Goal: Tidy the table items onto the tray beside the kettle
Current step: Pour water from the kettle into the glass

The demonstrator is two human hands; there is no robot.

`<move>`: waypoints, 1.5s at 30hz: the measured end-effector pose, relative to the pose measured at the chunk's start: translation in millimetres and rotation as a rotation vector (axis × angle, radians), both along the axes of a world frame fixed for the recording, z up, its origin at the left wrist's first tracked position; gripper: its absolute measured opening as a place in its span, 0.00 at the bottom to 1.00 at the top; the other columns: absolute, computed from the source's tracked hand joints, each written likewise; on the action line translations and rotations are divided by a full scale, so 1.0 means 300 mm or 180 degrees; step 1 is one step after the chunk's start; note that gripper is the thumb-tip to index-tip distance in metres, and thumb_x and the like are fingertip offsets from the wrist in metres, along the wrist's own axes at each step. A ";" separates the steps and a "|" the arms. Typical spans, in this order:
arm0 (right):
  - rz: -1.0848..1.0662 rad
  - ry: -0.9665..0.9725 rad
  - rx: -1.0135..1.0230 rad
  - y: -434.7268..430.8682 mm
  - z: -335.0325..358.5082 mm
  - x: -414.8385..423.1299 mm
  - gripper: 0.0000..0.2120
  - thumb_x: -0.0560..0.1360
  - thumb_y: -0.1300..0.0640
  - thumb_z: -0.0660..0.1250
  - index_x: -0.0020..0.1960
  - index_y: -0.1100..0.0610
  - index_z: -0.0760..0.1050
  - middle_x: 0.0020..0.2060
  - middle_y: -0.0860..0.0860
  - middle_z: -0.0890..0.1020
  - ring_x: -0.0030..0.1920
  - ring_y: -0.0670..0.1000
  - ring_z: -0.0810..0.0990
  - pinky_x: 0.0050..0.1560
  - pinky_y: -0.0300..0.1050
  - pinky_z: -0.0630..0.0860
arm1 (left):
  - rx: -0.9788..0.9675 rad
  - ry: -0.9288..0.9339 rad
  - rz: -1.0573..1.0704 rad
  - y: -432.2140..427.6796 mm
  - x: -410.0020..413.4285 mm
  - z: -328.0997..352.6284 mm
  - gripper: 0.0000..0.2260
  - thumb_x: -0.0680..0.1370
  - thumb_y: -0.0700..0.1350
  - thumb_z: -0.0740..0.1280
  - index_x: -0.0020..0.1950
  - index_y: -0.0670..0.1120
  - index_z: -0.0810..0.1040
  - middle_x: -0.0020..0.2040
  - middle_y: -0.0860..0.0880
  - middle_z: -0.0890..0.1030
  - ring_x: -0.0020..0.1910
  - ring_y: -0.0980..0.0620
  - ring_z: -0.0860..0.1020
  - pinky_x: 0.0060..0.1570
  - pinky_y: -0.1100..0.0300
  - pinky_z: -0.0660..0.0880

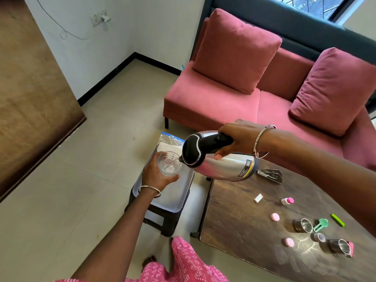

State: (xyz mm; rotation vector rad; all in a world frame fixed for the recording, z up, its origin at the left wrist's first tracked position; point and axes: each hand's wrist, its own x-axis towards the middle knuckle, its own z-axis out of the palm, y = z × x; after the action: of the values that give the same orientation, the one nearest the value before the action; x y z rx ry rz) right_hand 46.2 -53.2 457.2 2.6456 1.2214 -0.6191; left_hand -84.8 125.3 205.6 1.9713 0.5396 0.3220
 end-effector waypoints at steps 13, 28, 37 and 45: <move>0.0022 -0.0034 -0.0029 0.016 -0.009 -0.005 0.24 0.66 0.35 0.74 0.39 0.53 0.69 0.33 0.50 0.75 0.40 0.57 0.75 0.40 0.48 0.71 | 0.0013 0.0020 -0.0001 0.015 -0.008 -0.008 0.39 0.54 0.55 0.83 0.60 0.57 0.69 0.53 0.58 0.77 0.50 0.54 0.77 0.48 0.64 0.75; -0.0092 -0.0064 -0.0149 0.046 -0.042 -0.004 0.24 0.65 0.33 0.73 0.42 0.51 0.70 0.39 0.51 0.77 0.44 0.60 0.79 0.48 0.58 0.80 | 0.0001 0.0145 0.0031 0.045 -0.029 -0.011 0.40 0.55 0.55 0.83 0.62 0.53 0.70 0.57 0.51 0.80 0.53 0.49 0.79 0.49 0.60 0.77; -0.0117 -0.0018 -0.0116 0.046 -0.066 -0.007 0.24 0.65 0.33 0.73 0.42 0.52 0.71 0.38 0.51 0.78 0.43 0.60 0.79 0.47 0.58 0.80 | -0.0019 0.0239 0.0002 0.062 -0.032 -0.020 0.40 0.54 0.57 0.83 0.62 0.55 0.69 0.57 0.51 0.80 0.53 0.48 0.79 0.48 0.59 0.78; -0.0204 0.0009 -0.0096 0.040 -0.078 -0.016 0.23 0.67 0.34 0.72 0.41 0.51 0.70 0.40 0.53 0.78 0.44 0.61 0.80 0.48 0.59 0.80 | -0.0010 0.0251 -0.0030 0.071 -0.029 -0.026 0.40 0.54 0.55 0.83 0.62 0.54 0.69 0.57 0.50 0.80 0.53 0.47 0.79 0.49 0.58 0.79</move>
State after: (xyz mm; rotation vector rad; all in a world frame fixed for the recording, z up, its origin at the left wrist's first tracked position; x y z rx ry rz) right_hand 41.3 -41.2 433.7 2.6689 1.1230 -0.6462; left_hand -93.6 146.4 197.9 1.9895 0.5806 0.2381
